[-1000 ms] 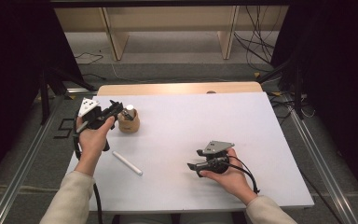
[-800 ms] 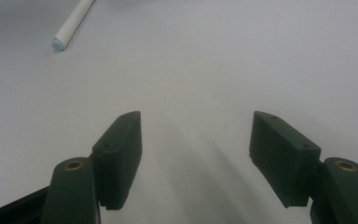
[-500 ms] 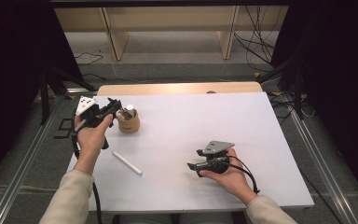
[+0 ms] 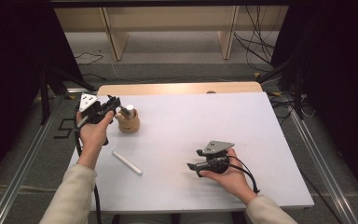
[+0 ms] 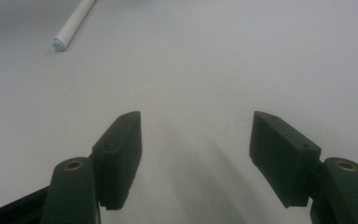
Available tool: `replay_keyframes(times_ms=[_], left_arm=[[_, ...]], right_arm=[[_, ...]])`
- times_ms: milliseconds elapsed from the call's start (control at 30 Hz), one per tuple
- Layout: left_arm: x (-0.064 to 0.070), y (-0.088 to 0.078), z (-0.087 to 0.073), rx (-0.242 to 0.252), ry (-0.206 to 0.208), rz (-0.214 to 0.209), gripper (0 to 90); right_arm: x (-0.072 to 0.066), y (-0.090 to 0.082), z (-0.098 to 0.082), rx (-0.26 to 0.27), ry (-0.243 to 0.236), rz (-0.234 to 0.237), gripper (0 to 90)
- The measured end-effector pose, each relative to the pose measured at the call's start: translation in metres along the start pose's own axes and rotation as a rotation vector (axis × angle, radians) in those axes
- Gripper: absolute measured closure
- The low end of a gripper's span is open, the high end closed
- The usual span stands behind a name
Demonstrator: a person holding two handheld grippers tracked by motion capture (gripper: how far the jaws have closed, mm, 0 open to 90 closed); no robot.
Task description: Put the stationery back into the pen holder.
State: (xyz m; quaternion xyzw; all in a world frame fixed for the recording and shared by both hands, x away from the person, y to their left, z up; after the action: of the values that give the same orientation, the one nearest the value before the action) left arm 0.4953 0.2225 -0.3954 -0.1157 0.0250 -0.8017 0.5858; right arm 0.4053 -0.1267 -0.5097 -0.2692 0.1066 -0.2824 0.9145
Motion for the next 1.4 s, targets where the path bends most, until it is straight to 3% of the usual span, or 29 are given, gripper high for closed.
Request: replay_keyframes(times_ms=[600,833,1400], left_arm=[[-0.015,0.011,-0.003,-0.031,0.015,0.061,79.3],[-0.016,0.017,-0.006,-0.041,-0.003,0.061,79.2],[-0.017,0.030,-0.012,-0.073,0.006,0.079,79.2]], right_arm=[[0.000,0.000,0.000,0.000,0.001,0.002,34.8],[0.000,0.000,0.000,0.000,0.002,0.003,34.7],[0.000,0.000,0.000,0.000,0.001,0.004,34.7]])
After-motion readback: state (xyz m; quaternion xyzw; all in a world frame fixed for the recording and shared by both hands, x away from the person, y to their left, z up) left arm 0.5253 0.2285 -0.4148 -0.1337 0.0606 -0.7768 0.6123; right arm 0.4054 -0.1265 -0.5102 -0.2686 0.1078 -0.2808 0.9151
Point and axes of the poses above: each handheld gripper's, and its own axes: y roughly forward along the jaws, z roughly out of its top, x roughly to its right, the point moved 4 cm from there along y, roughly forward along the jaws, and after that the axes turned 3 degrees about x, right-handed, at the moved point
